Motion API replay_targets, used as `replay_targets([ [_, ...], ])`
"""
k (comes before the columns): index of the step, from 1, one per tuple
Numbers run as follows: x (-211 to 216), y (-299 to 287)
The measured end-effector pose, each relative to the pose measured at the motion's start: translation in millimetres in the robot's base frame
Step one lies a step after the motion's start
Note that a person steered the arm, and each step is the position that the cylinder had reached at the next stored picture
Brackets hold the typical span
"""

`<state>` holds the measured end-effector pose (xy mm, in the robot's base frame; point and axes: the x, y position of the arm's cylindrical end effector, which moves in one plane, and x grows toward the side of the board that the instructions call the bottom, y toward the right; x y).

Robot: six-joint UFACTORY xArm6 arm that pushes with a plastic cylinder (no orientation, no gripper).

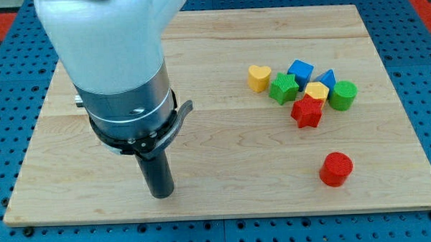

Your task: Push the green circle closer to the red star

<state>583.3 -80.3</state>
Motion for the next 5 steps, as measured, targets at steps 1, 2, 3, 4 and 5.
replay_targets([
  [1, 1.5, 0.6],
  [2, 14.8, 22.1],
  [3, 16.1, 23.2],
  [4, 16.1, 23.2],
  [5, 8.6, 23.2],
])
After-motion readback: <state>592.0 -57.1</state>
